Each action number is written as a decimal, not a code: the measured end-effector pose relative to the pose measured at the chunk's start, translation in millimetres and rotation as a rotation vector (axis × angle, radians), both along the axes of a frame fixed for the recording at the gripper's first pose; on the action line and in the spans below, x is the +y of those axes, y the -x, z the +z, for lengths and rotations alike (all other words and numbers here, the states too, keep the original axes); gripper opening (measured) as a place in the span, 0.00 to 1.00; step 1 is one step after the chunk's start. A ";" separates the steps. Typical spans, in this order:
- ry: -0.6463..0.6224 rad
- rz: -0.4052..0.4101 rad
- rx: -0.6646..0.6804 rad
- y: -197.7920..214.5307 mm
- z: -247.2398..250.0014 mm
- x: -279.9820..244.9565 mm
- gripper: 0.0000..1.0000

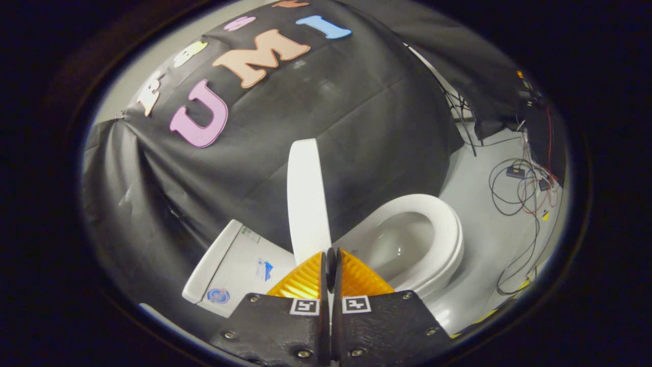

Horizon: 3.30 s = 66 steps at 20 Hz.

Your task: Open the toilet lid.

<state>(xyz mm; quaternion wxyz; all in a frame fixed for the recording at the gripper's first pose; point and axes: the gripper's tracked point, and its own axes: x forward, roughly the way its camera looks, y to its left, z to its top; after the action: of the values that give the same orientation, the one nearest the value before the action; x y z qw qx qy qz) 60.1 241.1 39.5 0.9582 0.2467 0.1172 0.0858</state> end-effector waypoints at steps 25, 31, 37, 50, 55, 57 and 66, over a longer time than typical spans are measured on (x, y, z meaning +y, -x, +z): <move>0.342 0.081 -0.086 26.2 30.4 106.1 0.02; 0.357 0.098 -0.100 30.3 33.2 125.9 0.02; 0.398 0.127 -0.108 36.0 33.2 151.2 0.02; 0.476 0.232 -0.110 51.1 20.6 219.3 0.02; 0.540 0.234 -0.110 54.8 17.4 237.3 0.03; 0.578 0.218 -0.113 57.6 15.4 242.5 0.03; 0.550 0.211 -0.108 59.3 9.0 248.2 0.08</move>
<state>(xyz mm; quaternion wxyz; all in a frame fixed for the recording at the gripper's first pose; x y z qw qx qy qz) 0.8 489.3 48.5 0.9797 -0.0406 0.1097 0.1630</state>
